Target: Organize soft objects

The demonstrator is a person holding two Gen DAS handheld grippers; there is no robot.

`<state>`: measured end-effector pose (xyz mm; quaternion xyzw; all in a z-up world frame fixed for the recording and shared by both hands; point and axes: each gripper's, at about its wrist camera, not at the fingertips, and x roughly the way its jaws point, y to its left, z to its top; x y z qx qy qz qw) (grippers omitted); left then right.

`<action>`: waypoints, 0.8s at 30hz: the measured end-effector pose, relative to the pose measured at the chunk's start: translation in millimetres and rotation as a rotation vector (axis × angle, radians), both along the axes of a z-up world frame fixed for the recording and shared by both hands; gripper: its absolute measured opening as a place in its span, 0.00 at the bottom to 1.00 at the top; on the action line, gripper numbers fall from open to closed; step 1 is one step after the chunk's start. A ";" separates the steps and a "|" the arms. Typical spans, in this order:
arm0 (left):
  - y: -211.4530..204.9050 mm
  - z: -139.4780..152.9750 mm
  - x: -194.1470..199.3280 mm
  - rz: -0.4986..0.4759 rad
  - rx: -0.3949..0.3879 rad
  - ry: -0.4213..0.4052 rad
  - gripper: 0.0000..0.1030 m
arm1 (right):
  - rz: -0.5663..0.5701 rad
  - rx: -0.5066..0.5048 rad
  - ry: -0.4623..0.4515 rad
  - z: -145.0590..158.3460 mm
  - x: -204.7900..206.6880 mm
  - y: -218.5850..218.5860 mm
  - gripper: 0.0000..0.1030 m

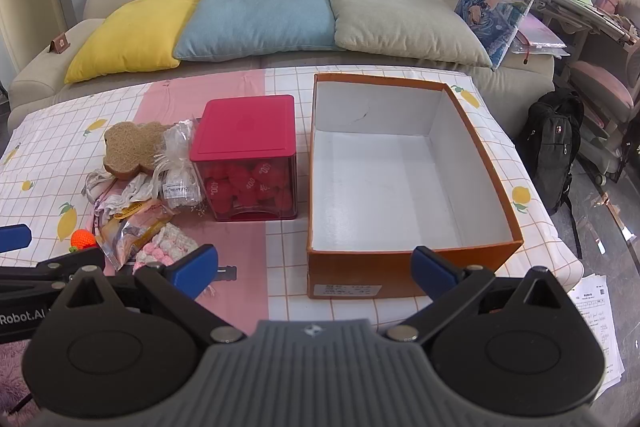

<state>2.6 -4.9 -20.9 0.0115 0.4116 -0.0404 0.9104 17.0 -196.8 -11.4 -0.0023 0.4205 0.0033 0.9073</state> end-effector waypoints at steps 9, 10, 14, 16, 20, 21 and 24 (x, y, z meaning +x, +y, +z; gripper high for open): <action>0.0 0.1 0.0 0.000 0.000 0.001 1.00 | 0.000 0.000 0.000 0.3 0.2 0.0 0.98; 0.0 0.1 -0.1 0.000 0.000 0.001 1.00 | 0.000 0.000 0.000 0.3 0.3 0.0 0.98; 2.9 0.5 1.8 -0.004 -0.017 0.006 0.96 | 0.008 -0.002 -0.002 -1.1 2.2 2.0 0.98; 8.9 0.5 3.3 -0.005 -0.046 0.010 0.88 | 0.026 0.004 -0.010 -1.0 5.1 2.2 0.97; 25.7 -3.0 6.8 -0.025 -0.101 0.018 0.80 | 0.095 0.082 -0.058 0.5 10.4 -0.5 0.96; 30.4 -5.4 8.0 -0.032 -0.114 0.022 0.80 | 0.118 0.111 -0.068 0.2 12.3 -0.7 0.91; 43.9 -15.6 13.8 -0.041 -0.142 0.051 0.73 | 0.190 0.135 -0.060 -5.3 22.6 8.7 0.73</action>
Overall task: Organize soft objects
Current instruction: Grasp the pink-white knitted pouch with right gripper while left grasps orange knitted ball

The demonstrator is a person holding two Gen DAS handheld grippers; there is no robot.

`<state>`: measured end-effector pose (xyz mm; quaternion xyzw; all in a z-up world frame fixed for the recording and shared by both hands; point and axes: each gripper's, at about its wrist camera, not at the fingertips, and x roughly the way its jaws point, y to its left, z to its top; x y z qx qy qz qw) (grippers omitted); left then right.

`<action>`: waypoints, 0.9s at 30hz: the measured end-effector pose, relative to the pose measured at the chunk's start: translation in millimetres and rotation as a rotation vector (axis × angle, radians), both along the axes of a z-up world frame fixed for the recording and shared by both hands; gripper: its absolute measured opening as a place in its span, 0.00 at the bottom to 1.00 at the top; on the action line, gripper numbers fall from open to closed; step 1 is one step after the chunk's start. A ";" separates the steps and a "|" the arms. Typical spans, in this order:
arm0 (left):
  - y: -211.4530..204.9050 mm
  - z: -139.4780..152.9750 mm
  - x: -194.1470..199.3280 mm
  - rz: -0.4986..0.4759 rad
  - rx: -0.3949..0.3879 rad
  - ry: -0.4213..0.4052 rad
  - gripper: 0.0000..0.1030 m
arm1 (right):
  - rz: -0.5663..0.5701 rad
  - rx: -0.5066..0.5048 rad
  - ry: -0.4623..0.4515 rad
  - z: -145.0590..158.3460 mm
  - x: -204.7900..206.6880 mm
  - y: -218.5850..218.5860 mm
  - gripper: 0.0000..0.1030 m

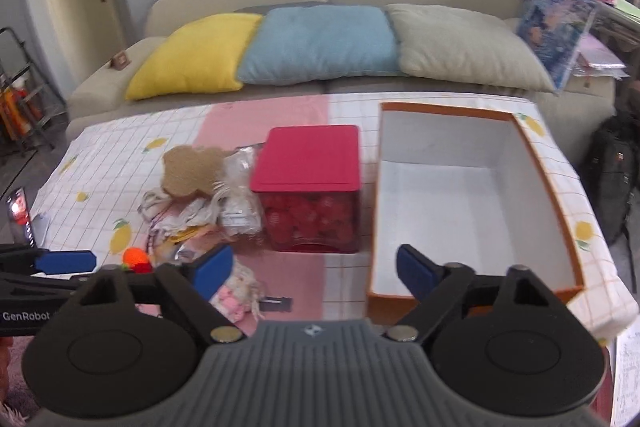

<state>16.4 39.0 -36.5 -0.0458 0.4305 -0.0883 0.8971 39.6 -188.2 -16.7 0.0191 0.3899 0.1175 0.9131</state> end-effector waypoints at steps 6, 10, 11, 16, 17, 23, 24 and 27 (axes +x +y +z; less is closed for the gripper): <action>30.0 -27.9 18.0 0.011 -0.030 0.085 0.53 | 0.184 -0.008 0.098 -33.6 28.9 41.1 0.56; 45.8 -41.2 33.4 0.039 -0.018 0.114 0.53 | 0.240 -0.001 0.197 -64.5 50.3 68.4 0.57; 47.4 -43.1 36.5 0.035 0.001 0.112 0.53 | 0.240 0.002 0.233 -72.9 56.5 74.5 0.60; 66.8 -56.5 51.9 0.080 0.020 0.136 0.54 | 0.200 0.026 0.389 -113.6 82.7 98.2 0.72; 71.9 -59.3 53.8 0.094 0.021 0.143 0.56 | 0.189 0.018 0.410 -120.4 86.2 102.4 0.83; 93.7 -79.8 66.0 0.166 0.081 0.186 0.67 | 0.149 0.015 0.485 -151.8 98.8 118.2 0.90; 97.3 -84.4 69.8 0.172 0.076 0.195 0.68 | 0.149 0.011 0.487 -153.7 101.0 121.2 0.90; 102.2 -97.3 82.1 0.191 0.093 0.222 0.68 | 0.155 -0.020 0.478 -158.5 104.2 131.1 0.90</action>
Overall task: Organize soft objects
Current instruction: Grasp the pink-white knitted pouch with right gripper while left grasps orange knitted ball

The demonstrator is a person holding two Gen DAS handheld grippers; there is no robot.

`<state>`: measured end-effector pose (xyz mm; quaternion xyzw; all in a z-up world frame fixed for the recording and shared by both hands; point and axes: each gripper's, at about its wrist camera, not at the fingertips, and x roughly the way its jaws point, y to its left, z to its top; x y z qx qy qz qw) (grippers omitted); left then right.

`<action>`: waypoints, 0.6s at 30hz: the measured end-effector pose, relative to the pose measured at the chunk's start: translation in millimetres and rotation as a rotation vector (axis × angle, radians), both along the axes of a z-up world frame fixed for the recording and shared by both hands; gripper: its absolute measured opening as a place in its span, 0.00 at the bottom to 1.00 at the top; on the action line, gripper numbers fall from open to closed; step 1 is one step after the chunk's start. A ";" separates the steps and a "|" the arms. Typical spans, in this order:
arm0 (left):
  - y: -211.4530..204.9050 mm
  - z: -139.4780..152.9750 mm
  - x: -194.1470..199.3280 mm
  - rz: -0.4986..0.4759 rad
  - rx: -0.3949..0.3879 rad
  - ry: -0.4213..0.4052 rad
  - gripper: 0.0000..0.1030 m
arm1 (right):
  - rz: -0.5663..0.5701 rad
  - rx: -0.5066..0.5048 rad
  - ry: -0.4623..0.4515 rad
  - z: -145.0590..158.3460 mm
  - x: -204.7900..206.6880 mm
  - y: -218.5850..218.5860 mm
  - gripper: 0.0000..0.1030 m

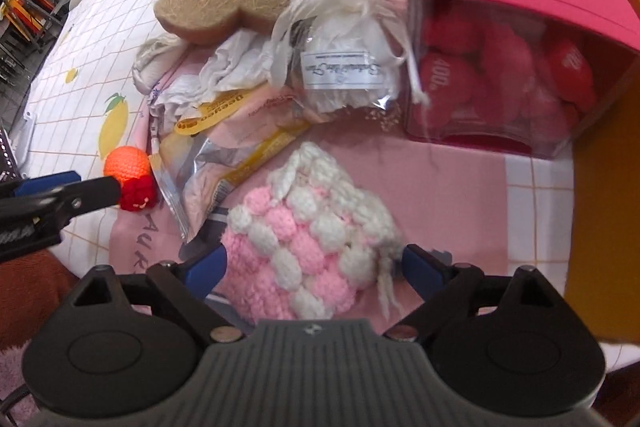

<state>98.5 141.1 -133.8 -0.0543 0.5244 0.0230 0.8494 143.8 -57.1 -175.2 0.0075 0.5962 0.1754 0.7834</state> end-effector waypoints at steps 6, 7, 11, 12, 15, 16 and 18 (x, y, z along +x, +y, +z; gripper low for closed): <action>5.6 -17.7 13.4 0.023 -0.023 0.038 0.63 | 0.030 -0.038 -0.033 -1.5 -2.7 7.8 0.83; 5.4 -18.6 14.3 0.018 -0.028 0.037 0.59 | 0.029 -0.030 -0.030 -2.4 -1.7 5.8 0.81; 2.2 -21.0 14.7 0.004 -0.018 0.033 0.53 | 0.038 -0.011 -0.047 -3.0 -5.3 1.8 0.67; 1.8 -20.8 14.2 0.005 -0.016 0.032 0.52 | 0.046 -0.007 -0.051 -2.2 -6.4 1.5 0.62; 2.0 -18.2 12.9 0.012 -0.006 0.023 0.48 | 0.057 0.017 -0.053 0.7 -10.3 -2.0 0.49; 0.4 -14.6 10.9 0.008 0.006 0.013 0.44 | 0.060 0.023 -0.055 2.6 -12.0 -3.0 0.46; -3.6 -8.5 7.2 0.000 0.027 -0.003 0.44 | 0.070 0.026 -0.067 7.4 -15.0 -4.9 0.38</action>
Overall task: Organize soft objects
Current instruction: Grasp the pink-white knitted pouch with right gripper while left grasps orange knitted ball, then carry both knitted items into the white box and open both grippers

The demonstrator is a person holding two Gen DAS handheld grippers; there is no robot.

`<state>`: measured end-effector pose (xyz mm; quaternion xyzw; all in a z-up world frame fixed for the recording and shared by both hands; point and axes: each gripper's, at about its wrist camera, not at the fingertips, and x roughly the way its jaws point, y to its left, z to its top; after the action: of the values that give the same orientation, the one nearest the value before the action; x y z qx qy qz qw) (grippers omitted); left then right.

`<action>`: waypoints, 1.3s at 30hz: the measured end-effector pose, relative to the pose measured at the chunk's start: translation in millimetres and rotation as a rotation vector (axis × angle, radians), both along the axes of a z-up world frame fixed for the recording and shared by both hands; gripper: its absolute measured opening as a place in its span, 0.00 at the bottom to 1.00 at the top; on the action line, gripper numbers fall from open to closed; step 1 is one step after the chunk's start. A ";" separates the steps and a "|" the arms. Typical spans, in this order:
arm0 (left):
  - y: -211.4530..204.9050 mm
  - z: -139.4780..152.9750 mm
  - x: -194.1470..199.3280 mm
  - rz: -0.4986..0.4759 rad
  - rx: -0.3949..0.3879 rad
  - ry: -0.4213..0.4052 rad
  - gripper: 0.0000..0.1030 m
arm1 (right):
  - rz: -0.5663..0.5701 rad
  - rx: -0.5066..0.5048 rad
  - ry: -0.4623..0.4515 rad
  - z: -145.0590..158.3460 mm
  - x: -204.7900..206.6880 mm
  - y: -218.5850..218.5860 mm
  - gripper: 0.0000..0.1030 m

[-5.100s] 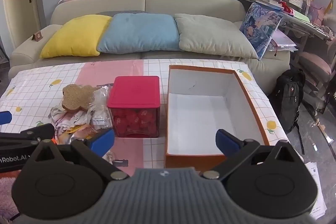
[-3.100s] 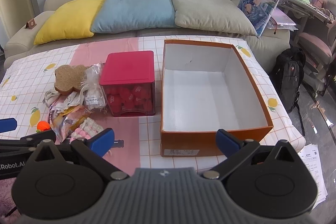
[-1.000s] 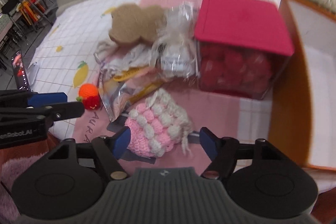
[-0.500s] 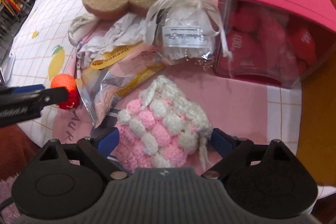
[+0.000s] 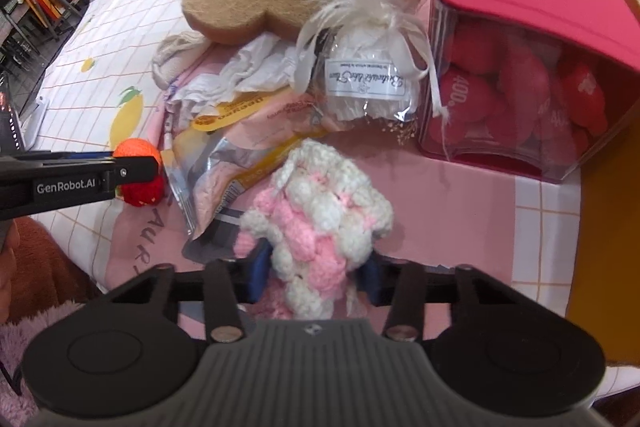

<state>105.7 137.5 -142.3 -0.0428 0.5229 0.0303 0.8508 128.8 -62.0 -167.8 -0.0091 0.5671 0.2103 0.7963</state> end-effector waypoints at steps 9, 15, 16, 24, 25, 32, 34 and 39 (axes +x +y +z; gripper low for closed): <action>-29.4 45.0 -20.1 -0.028 -0.020 -0.099 0.44 | -0.003 0.071 -0.102 34.4 -14.8 -24.9 0.37; -70.3 84.9 -26.1 -0.123 -0.092 -0.190 0.44 | -0.004 0.102 -0.283 88.0 -39.0 -57.9 0.37; -80.2 90.7 -25.7 -0.152 -0.107 -0.203 0.44 | -0.011 0.106 -0.308 96.7 -42.3 -66.5 0.37; -171.0 134.0 -23.4 -0.429 -0.169 -0.284 0.44 | -0.115 0.046 -0.393 150.9 -48.0 -160.1 0.38; -183.0 138.4 -23.8 -0.461 -0.166 -0.291 0.44 | -0.126 0.025 -0.396 154.5 -47.5 -171.1 0.38; -270.6 155.9 -28.0 -0.705 -0.130 -0.314 0.44 | -0.148 -0.132 -0.318 149.5 -30.1 -235.4 0.39; -293.7 151.1 -24.7 -0.757 -0.108 -0.306 0.44 | -0.154 -0.143 -0.269 141.6 -23.0 -251.5 0.40; -334.2 124.1 -5.7 -0.825 -0.045 -0.215 0.44 | -0.144 -0.133 -0.123 113.3 5.7 -276.0 0.40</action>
<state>99.9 -196.7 -18.2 0.1483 0.4052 -0.3287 0.8401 134.4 -338.0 -54.4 -0.0340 0.5290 0.1137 0.8403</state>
